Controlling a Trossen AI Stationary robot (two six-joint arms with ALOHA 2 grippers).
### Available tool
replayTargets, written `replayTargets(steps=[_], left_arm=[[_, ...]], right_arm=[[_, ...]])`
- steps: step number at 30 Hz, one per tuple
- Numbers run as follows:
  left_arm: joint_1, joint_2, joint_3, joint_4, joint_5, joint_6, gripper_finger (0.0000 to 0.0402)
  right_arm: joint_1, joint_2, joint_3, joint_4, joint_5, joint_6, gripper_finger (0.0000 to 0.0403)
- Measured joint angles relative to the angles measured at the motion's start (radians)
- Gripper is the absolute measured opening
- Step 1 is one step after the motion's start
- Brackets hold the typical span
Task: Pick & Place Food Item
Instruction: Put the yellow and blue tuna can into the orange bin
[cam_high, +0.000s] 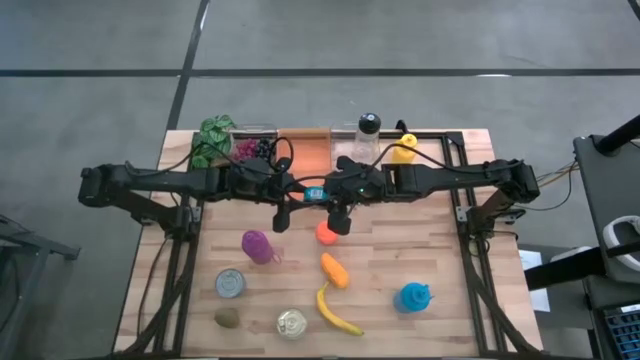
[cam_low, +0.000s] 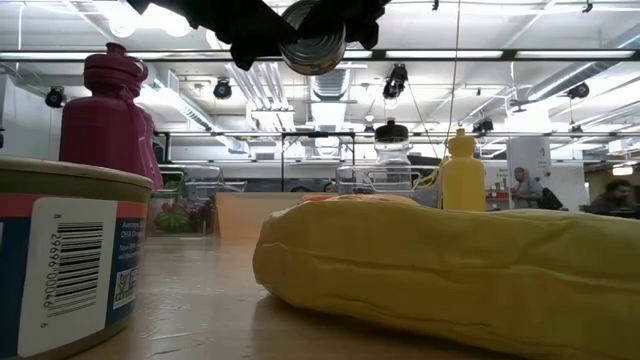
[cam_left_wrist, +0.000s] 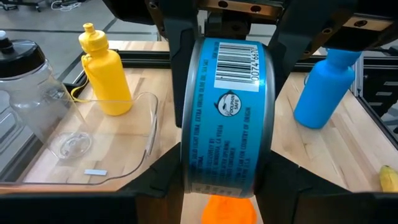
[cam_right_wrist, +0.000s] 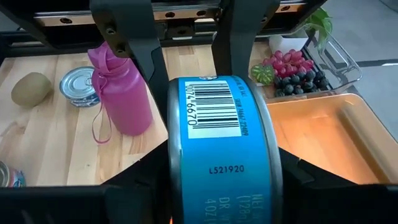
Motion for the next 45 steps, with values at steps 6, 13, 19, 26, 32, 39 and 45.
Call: replayTargets(steps=[6, 13, 19, 26, 32, 39, 45], left_arm=[[0.0, 0.0, 0.0, -0.001, 0.001, 0.0, 0.0145], [-0.001, 0.0, 0.0, -0.002, 0.002, 0.002, 0.0145], [-0.001, 0.0, 0.0, -0.004, 0.004, 0.004, 0.0145], [-0.001, 0.0, 0.0, -0.005, 0.004, 0.003, 0.0145], [0.0, -0.001, 0.0, -0.001, -0.002, 0.003, 0.0145], [0.0, -0.001, 0.0, -0.005, -0.002, 0.002, 0.0145], [0.0, -0.001, 0.0, -0.009, 0.001, 0.0, 0.0145]], right_arm=[[0.0, 0.0, 0.001, 0.0, 0.004, -0.027, 0.0205], [0.0, 0.0, 0.001, 0.0, 0.013, -0.031, 0.0233], [0.0, 0.0, 0.001, -0.001, 0.013, -0.031, 0.0259], [0.0, 0.0, 0.002, -0.013, 0.013, -0.027, 0.0286], [0.001, -0.004, 0.002, -0.047, 0.002, -0.027, 0.03], [0.0, -0.009, 0.006, -0.072, -0.037, -0.025, 0.0298], [0.0, -0.012, 0.006, -0.094, -0.038, -0.024, 0.0286]])
